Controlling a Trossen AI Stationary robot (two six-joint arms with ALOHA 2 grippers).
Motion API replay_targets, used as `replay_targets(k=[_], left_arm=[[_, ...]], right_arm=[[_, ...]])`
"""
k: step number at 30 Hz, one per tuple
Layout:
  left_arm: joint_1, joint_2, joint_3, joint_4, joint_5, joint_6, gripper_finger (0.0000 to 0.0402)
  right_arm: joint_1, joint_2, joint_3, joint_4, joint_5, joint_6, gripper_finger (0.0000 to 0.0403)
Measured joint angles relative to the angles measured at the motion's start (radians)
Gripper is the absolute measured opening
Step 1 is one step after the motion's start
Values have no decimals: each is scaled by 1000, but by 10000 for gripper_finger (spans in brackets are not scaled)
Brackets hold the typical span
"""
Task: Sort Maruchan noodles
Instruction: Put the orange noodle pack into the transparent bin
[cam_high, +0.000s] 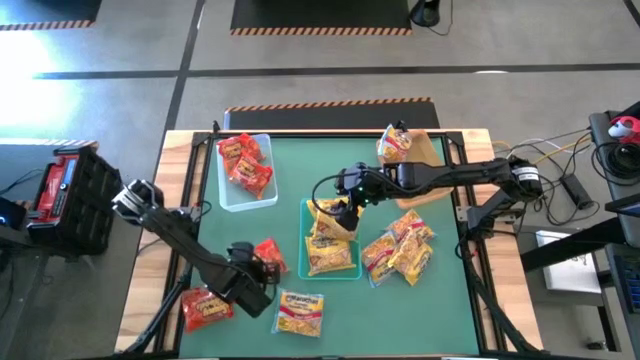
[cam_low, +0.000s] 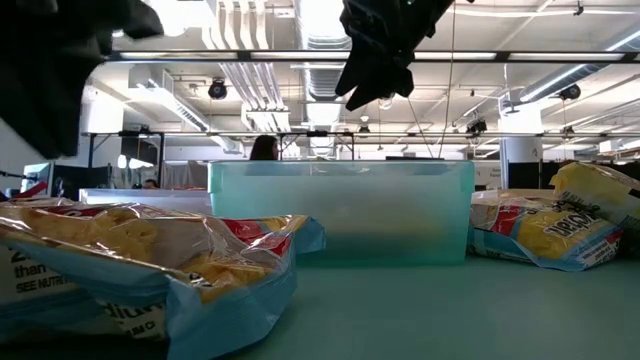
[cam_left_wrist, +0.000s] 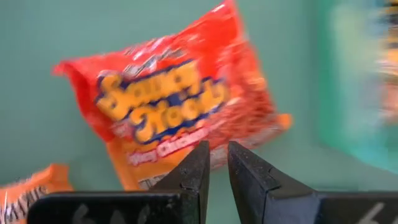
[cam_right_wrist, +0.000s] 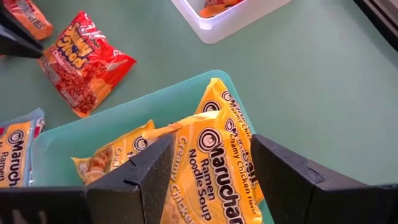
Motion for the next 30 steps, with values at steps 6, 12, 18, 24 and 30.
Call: replay_targets(k=[6,12,18,24,30], left_arm=[[4,68,-31,28,62,-49,40],[19,135,-32,37,67,93,40],[53,146,-32,34,64,448,40],[64,153,-38,43,-90,1142,40],[72,149,-36,-2,-297,1371,40]], right_arm=[[0,0,0,0,4,-2,205],[0,0,0,0,4,-2,205],[0,0,0,-1,4,0,205],[0,0,0,0,4,0,205],[0,0,0,0,4,19,205]])
